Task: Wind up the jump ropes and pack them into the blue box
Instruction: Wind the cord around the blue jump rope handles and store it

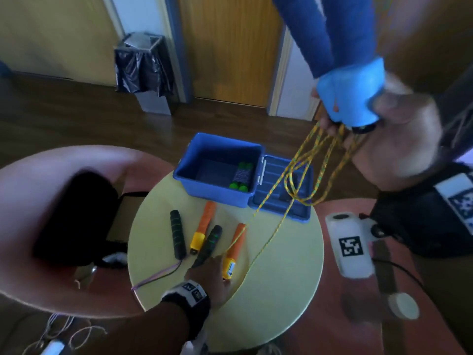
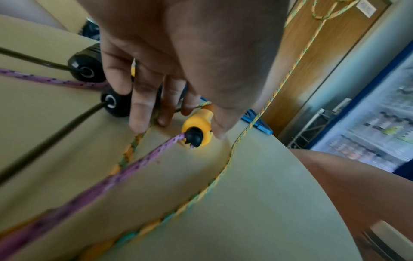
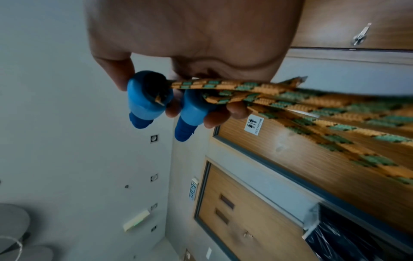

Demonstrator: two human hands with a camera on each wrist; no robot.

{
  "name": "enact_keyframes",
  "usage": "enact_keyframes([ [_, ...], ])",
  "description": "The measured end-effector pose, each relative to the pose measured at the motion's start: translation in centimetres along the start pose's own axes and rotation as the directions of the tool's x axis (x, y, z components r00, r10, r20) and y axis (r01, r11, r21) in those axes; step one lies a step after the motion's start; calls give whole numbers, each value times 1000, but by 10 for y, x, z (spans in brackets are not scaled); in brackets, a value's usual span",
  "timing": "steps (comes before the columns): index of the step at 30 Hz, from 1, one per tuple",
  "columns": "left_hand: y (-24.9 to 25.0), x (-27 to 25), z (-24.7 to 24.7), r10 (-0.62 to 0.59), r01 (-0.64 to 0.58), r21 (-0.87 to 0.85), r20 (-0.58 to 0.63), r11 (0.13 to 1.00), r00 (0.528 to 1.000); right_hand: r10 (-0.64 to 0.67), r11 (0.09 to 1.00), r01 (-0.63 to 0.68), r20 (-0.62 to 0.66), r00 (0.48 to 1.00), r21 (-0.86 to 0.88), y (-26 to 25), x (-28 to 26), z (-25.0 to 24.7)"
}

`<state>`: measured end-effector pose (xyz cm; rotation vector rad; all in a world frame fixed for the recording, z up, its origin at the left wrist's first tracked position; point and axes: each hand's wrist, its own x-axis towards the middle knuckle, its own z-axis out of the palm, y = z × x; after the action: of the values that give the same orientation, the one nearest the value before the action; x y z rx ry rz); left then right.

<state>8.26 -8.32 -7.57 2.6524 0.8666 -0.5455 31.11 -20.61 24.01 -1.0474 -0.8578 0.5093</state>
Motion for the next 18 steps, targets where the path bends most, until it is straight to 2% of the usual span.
enact_keyframes([
  [2,8,6,-1,-49,49,33,-3,998,999,34,999,-31,58,998,-44,11,-2,-7],
  [4,14,11,-5,-104,103,42,17,994,994,43,998,-40,59,997,-53,27,-4,-18],
  [6,14,14,-7,-151,151,9,69,988,986,74,995,-70,47,996,-77,36,-7,-26],
  [8,11,15,-10,-168,180,-71,152,981,974,107,979,-98,44,993,-177,42,-13,-32],
  [11,5,7,-20,-125,174,-198,236,965,964,145,952,-140,-1,989,-272,49,-27,-40],
  [14,-14,-6,-28,-21,94,-263,268,960,963,127,905,-149,-81,989,-399,55,-43,-53],
  [16,-36,-13,-29,24,61,-302,268,951,963,128,888,-175,-136,982,-425,58,-53,-60],
  [18,-55,-17,-31,42,42,-343,236,938,971,174,881,-211,-126,977,-424,61,-62,-68],
])
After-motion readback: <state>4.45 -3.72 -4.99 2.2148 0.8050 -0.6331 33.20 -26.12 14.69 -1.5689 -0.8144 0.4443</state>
